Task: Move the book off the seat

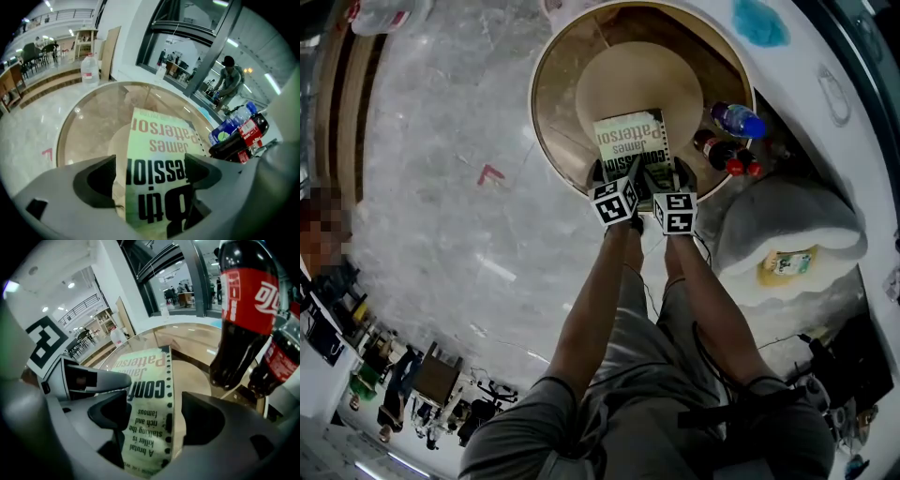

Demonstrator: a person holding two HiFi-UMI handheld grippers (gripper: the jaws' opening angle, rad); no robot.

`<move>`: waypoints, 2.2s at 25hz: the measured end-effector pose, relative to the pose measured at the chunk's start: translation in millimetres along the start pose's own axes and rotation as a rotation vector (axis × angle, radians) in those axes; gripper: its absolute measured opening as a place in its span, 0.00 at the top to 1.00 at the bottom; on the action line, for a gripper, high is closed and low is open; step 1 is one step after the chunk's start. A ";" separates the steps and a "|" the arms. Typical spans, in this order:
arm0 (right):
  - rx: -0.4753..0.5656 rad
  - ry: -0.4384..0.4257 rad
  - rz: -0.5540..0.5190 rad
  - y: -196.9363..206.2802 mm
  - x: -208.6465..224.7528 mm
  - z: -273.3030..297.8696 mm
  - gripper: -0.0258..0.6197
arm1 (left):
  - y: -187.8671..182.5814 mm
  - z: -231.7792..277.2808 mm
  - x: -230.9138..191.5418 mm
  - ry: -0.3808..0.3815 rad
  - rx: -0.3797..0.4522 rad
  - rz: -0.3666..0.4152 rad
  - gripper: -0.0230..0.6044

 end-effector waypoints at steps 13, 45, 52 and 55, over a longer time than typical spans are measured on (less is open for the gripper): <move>0.437 -0.236 -0.244 -206.4 -96.7 -167.8 0.41 | -158.5 -221.2 43.7 0.038 0.507 0.089 0.22; 0.855 -0.114 -0.363 -345.3 -182.2 -575.3 0.41 | -239.2 -646.5 173.6 0.211 1.072 0.363 0.22; 0.850 -0.095 -0.377 -331.6 -169.5 -577.0 0.41 | -231.6 -629.9 181.5 0.241 1.062 0.342 0.22; 0.851 -0.085 -0.384 -329.0 -169.8 -581.6 0.41 | -230.0 -628.9 183.5 0.248 1.060 0.345 0.22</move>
Point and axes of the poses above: the fingertips, and each gripper's own axes: z forward along the fingers, x to its right, y out of its underside, the point moved 3 cm from there along -z, backward along the fingers, and after that the axes turned 11 degrees about -x, right-handed, at the moved point
